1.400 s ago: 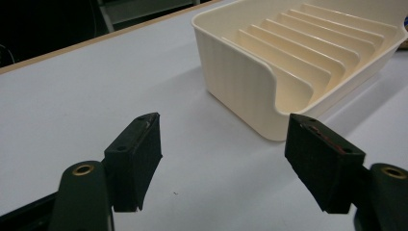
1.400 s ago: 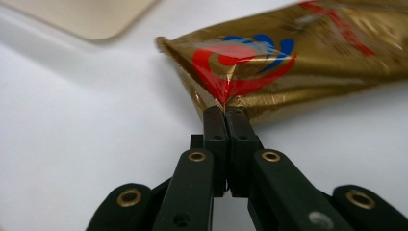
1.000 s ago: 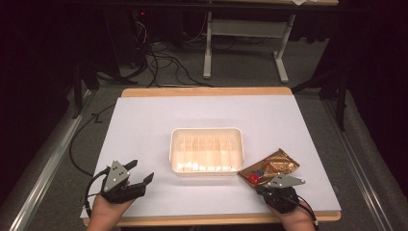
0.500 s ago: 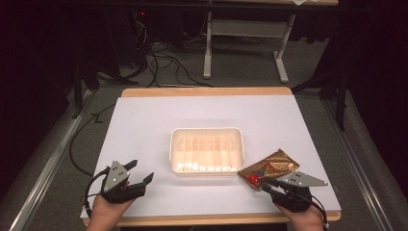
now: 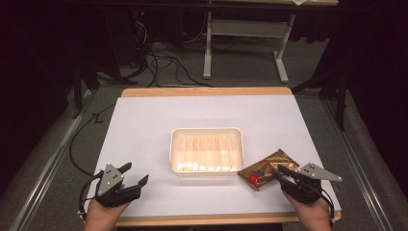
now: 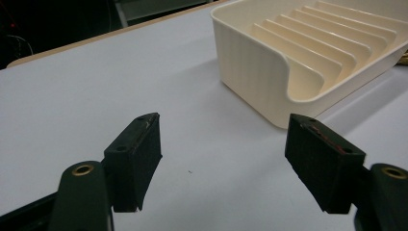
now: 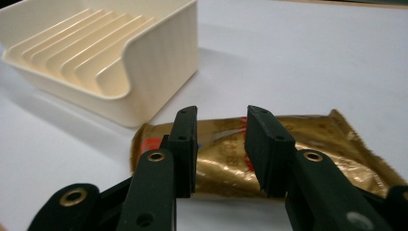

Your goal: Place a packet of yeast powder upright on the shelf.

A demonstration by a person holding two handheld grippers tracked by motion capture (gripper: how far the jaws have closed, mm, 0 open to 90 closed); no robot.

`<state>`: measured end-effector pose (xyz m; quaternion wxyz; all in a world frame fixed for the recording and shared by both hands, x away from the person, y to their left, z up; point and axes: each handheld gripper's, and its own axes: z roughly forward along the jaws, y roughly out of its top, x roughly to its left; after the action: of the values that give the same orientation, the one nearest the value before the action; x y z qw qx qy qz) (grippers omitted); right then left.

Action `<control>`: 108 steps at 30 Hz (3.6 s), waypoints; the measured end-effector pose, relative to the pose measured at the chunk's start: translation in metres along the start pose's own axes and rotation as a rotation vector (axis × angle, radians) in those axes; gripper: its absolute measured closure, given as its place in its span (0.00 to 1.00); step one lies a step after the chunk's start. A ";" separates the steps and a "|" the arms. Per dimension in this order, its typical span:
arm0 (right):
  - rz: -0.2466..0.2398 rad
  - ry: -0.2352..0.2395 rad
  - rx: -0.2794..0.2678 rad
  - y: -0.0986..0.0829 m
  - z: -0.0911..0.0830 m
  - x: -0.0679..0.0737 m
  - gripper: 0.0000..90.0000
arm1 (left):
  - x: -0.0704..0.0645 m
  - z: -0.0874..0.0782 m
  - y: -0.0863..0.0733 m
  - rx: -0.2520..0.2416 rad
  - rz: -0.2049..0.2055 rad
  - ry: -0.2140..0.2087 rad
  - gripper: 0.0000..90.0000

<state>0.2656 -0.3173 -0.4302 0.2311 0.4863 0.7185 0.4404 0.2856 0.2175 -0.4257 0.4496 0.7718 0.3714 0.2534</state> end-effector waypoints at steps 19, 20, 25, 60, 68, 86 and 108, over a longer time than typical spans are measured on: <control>0.105 -0.070 -0.046 0.008 0.005 -0.048 0.70 | 0.007 -0.022 -0.014 0.008 -0.034 0.055 0.32; 0.104 -0.072 -0.051 0.008 0.006 -0.051 0.70 | 0.007 -0.023 -0.015 0.009 -0.036 0.056 0.32; 0.157 -0.070 -0.048 0.006 0.009 -0.067 0.69 | 0.008 -0.026 -0.018 0.013 -0.042 0.066 0.33; 0.472 -0.015 0.015 -0.029 0.023 -0.102 0.41 | 0.005 -0.021 -0.019 0.032 -0.032 0.040 0.32; 0.492 0.019 0.022 -0.034 0.020 -0.102 0.37 | 0.004 -0.015 -0.016 0.034 -0.039 0.039 0.32; 0.517 0.086 0.073 -0.034 0.028 -0.097 0.51 | 0.004 -0.013 -0.015 0.038 -0.027 0.024 0.32; 0.468 0.064 0.033 -0.030 0.020 -0.094 1.00 | 0.005 -0.017 -0.014 0.021 -0.036 0.029 0.32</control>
<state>0.3050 -0.3981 -0.4748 0.0919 0.6291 0.6003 0.4851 0.2710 0.2348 -0.4297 0.4406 0.7658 0.3945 0.2525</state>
